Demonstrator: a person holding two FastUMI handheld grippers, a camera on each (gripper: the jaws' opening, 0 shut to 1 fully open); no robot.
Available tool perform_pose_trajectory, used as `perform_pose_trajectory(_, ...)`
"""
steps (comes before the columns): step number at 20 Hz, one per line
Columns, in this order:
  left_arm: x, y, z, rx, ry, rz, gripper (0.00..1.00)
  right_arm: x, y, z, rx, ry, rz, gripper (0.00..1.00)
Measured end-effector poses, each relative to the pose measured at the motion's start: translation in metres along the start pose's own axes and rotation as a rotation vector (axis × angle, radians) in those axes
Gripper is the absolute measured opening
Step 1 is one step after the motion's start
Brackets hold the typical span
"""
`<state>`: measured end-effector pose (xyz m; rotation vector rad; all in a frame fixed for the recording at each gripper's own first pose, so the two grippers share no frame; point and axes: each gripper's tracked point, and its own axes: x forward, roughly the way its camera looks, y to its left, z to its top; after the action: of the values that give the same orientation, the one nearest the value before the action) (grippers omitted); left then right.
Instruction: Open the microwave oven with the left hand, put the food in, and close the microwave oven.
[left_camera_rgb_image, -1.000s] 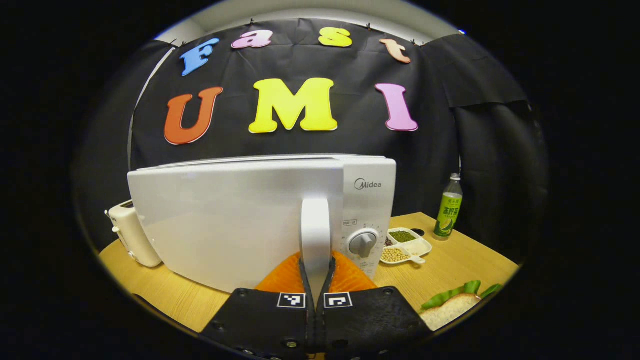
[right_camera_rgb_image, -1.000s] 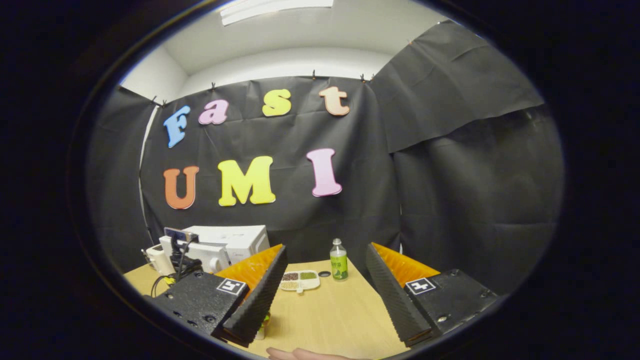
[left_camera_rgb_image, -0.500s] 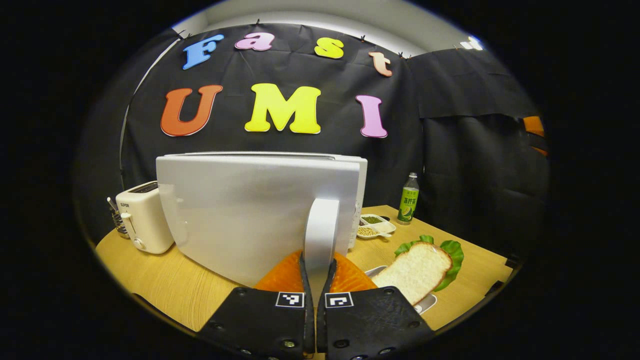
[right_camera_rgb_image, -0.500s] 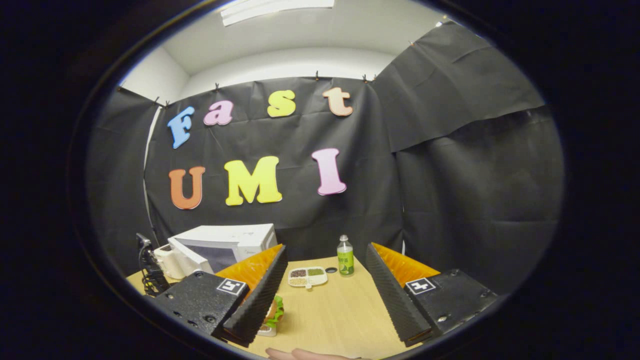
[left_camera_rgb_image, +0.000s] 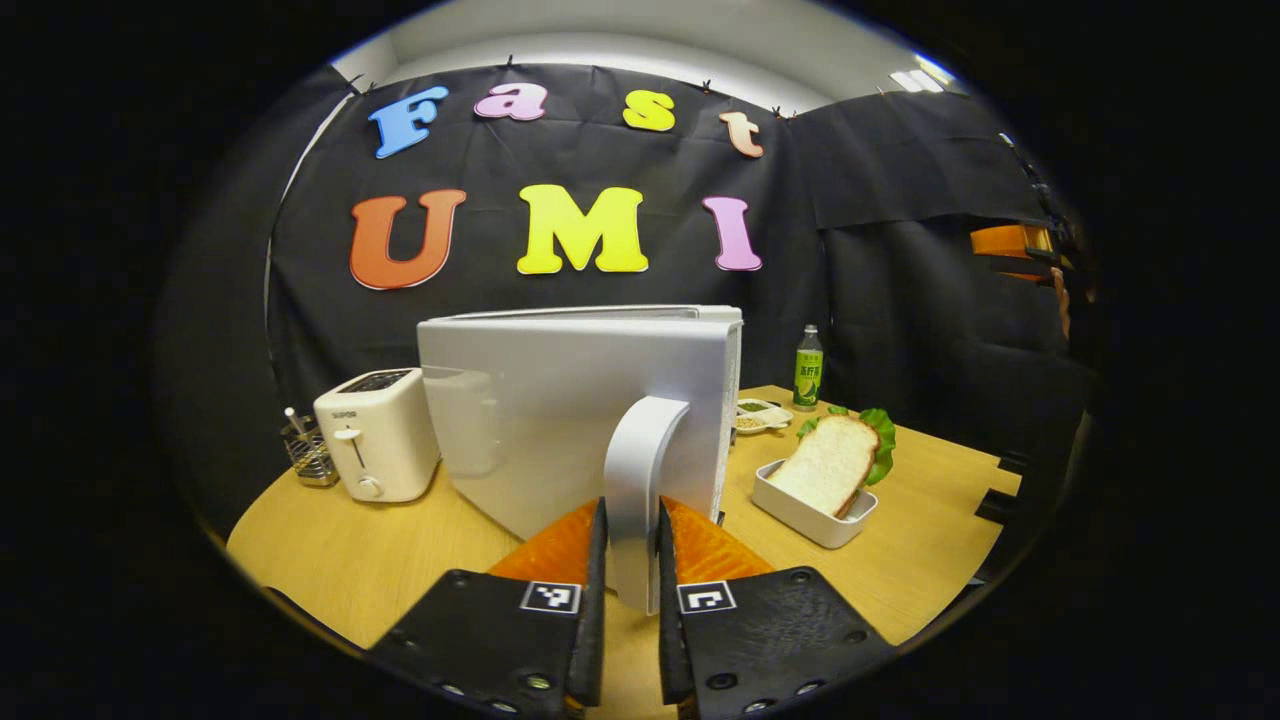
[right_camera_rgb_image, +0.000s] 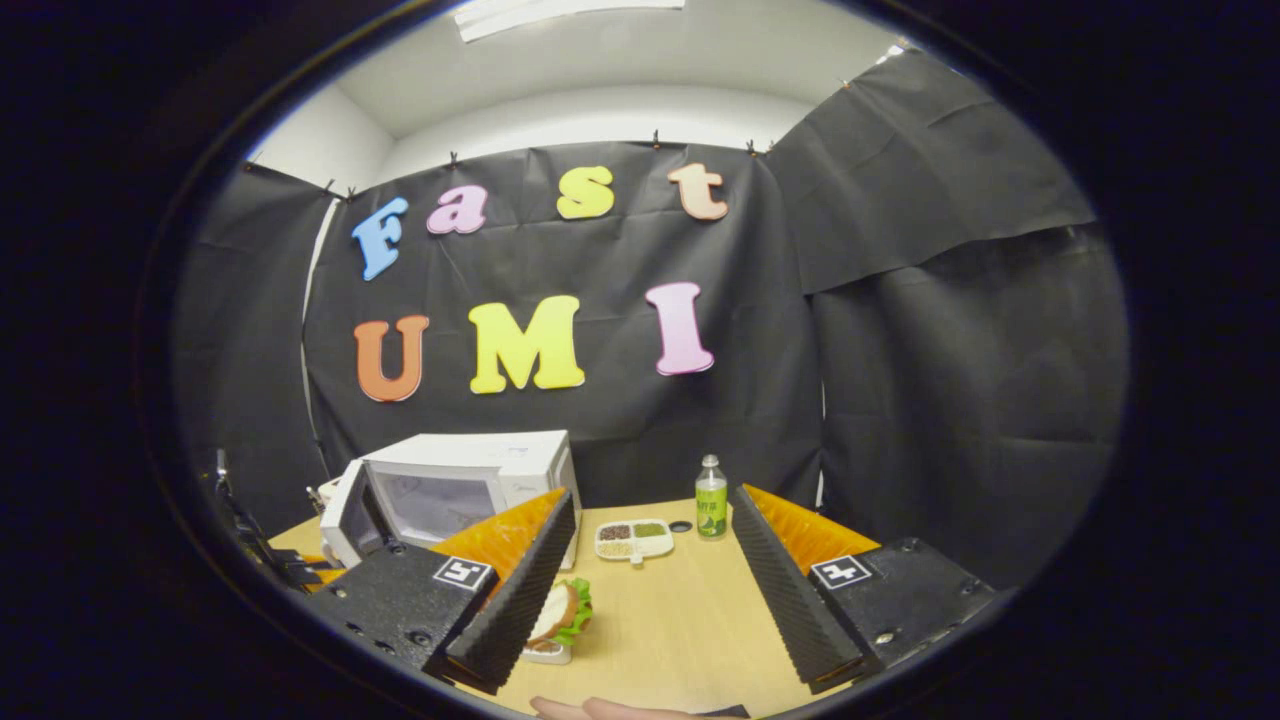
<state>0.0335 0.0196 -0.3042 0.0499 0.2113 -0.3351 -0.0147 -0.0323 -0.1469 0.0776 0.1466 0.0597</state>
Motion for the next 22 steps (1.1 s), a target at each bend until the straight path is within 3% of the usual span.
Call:
perform_pose_trajectory(3,-0.045,0.043,-0.010,-0.060,0.039,0.120,0.87,0.010,0.005,-0.007,-0.020,0.015,-0.006,1.00)
perform_pose_trajectory(4,-0.059,0.056,-0.008,-0.063,0.033,0.173,0.96,0.013,0.006,-0.010,-0.026,0.025,-0.010,1.00)
perform_pose_trajectory(5,-0.071,0.064,-0.006,-0.058,0.039,0.210,0.85,0.017,0.007,-0.012,-0.030,0.036,-0.015,1.00)
perform_pose_trajectory(6,-0.081,0.069,-0.003,-0.049,0.034,0.242,0.95,0.020,0.008,-0.015,-0.031,0.049,-0.014,0.93)
perform_pose_trajectory(7,-0.091,0.074,0.001,-0.041,0.023,0.270,0.96,0.023,0.012,-0.016,-0.034,0.059,-0.004,0.93)
perform_pose_trajectory(8,-0.099,0.078,0.007,-0.040,0.009,0.292,0.96,0.025,0.014,-0.017,-0.039,0.066,0.000,1.00)
perform_pose_trajectory(11,-0.116,0.097,0.021,-0.071,-0.013,0.393,0.95,0.043,0.015,-0.026,-0.041,0.121,0.013,0.93)
perform_pose_trajectory(12,-0.119,0.092,0.028,-0.082,-0.023,0.390,0.95,0.048,0.015,-0.031,-0.043,0.151,0.024,1.00)
perform_pose_trajectory(14,-0.126,0.080,0.044,-0.110,-0.047,0.366,0.95,0.065,0.015,-0.042,-0.058,0.231,0.059,1.00)
perform_pose_trajectory(15,-0.128,0.078,0.052,-0.111,-0.060,0.368,0.95,0.075,0.012,-0.047,-0.054,0.278,0.072,0.94)
perform_pose_trajectory(16,-0.130,0.076,0.058,-0.113,-0.061,0.375,0.95,0.086,0.009,-0.052,-0.041,0.327,0.087,1.00)
perform_pose_trajectory(18,-0.135,0.072,0.076,-0.101,-0.088,0.391,0.95,0.105,0.004,-0.066,0.022,0.431,0.120,1.00)
perform_pose_trajectory(19,-0.137,0.067,0.084,-0.095,-0.096,0.390,0.95,0.113,0.005,-0.075,0.056,0.489,0.151,0.93)
perform_pose_trajectory(20,-0.137,0.063,0.089,-0.091,-0.098,0.393,0.95,0.118,0.009,-0.088,0.091,0.551,0.183,1.00)
perform_pose_trajectory(21,-0.137,0.062,0.095,-0.088,-0.093,0.408,0.95,0.125,0.014,-0.100,0.121,0.610,0.221,0.98)
perform_pose_trajectory(22,-0.138,0.062,0.098,-0.085,-0.086,0.428,0.95,0.130,0.019,-0.110,0.147,0.668,0.254,0.87)
